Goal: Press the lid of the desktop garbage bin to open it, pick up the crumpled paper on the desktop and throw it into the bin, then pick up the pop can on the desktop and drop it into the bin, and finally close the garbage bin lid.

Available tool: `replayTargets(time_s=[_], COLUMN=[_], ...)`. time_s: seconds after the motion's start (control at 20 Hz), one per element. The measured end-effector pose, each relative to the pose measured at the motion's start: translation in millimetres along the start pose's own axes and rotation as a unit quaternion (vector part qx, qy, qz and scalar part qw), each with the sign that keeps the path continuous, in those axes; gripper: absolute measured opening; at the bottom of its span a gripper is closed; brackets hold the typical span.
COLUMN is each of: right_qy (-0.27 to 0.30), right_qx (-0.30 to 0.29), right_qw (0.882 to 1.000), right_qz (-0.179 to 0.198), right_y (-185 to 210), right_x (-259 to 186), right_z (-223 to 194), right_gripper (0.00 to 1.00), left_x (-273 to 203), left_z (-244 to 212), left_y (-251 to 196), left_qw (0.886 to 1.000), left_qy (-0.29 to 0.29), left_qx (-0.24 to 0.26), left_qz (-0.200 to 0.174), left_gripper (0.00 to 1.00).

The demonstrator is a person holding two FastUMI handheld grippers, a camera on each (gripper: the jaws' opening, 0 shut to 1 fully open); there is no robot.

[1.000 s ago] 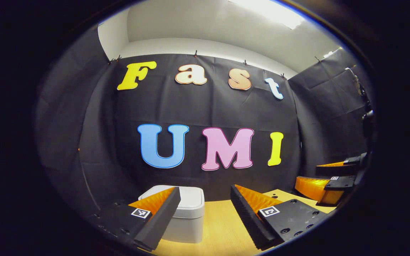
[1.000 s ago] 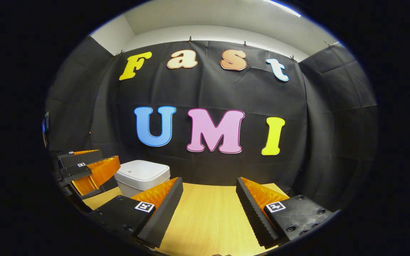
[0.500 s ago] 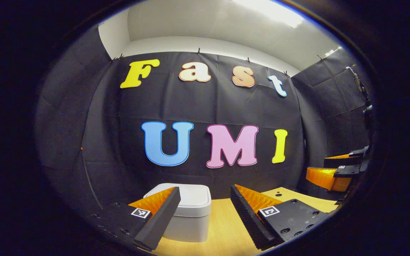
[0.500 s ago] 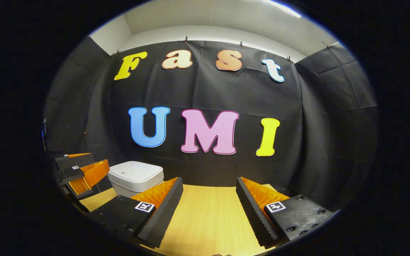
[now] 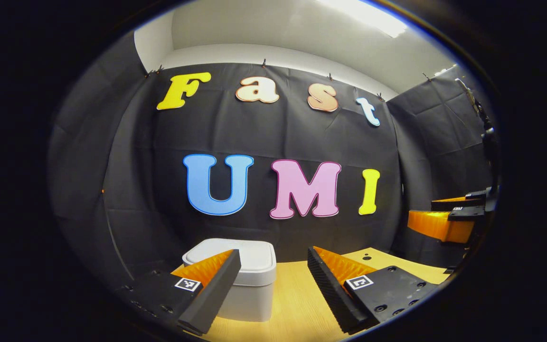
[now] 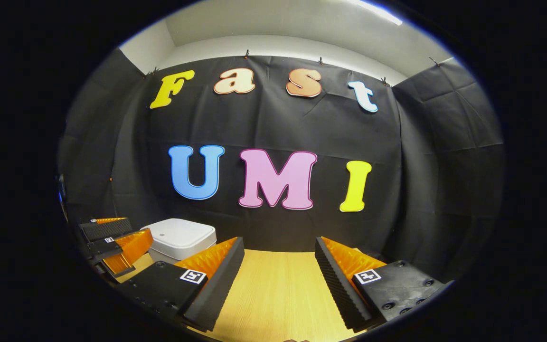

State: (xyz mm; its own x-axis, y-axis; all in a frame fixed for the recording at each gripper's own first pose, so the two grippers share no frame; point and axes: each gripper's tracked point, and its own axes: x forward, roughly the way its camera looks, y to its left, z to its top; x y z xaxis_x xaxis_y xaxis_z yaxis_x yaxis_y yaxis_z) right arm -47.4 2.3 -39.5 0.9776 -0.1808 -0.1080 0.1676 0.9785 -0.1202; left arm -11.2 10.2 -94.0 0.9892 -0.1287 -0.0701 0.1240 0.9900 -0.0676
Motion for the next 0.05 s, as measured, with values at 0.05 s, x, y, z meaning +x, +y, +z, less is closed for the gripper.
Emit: replayTargets(time_s=[0.05], right_qy=[0.003], right_qx=[-0.001], right_qw=[1.000], right_qz=[0.000], right_y=[0.8], right_x=[1.2], right_z=[-2.7], right_gripper=[0.87], left_x=[1.7], left_z=[-2.8], left_y=[-1.2], left_qw=[1.000], left_qy=[0.001], left_qx=[0.003], left_qz=[-0.002], left_gripper=[0.95])
